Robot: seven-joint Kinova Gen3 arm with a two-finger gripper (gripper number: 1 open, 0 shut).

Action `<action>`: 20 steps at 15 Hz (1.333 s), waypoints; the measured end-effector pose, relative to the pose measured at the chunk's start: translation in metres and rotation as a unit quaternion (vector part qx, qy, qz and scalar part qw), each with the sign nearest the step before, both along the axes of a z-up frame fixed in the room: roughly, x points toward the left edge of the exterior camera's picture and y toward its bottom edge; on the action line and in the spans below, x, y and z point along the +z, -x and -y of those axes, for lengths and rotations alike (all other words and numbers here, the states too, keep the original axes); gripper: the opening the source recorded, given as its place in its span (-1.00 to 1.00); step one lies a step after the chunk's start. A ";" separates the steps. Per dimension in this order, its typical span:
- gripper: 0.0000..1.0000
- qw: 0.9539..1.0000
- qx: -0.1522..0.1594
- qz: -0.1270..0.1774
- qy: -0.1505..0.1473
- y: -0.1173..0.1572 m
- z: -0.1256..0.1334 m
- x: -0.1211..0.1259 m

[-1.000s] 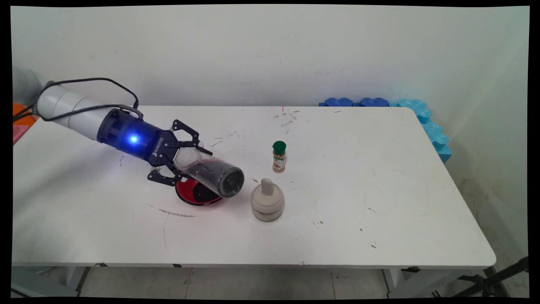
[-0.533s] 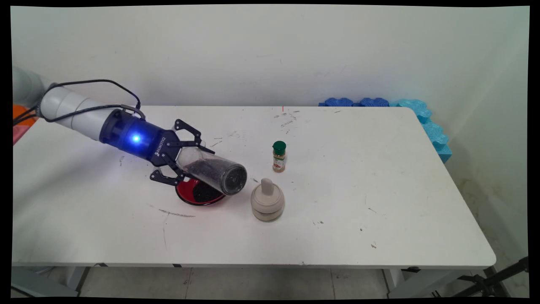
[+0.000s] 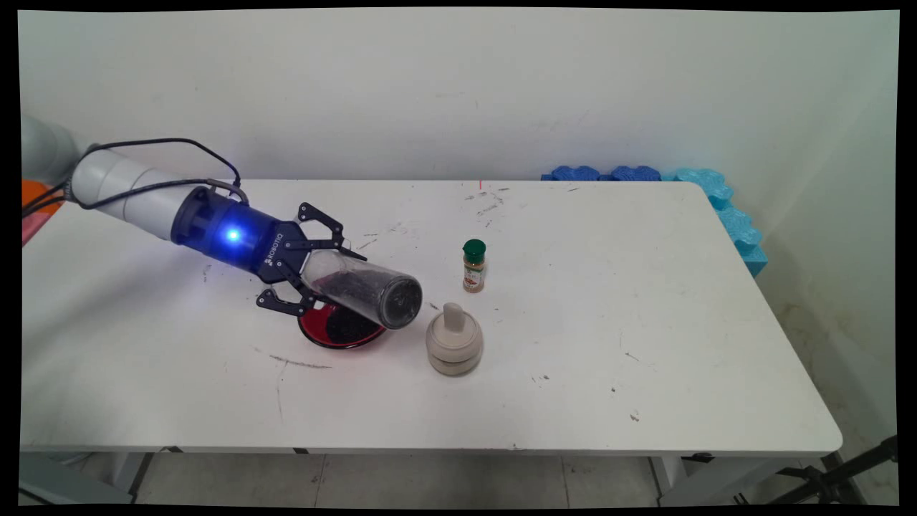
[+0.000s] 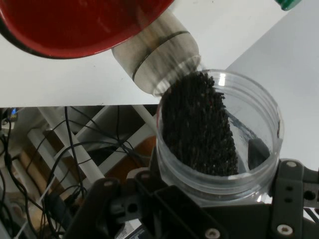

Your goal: Pour the black seasoning powder in the red bowl

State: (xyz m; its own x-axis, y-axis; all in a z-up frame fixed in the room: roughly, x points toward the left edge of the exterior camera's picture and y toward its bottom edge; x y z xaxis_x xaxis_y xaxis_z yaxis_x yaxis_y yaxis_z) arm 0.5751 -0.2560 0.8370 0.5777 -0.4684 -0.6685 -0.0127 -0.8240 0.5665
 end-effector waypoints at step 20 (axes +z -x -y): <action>-1.00 0.999 0.023 -0.030 -0.020 0.003 0.005 -0.003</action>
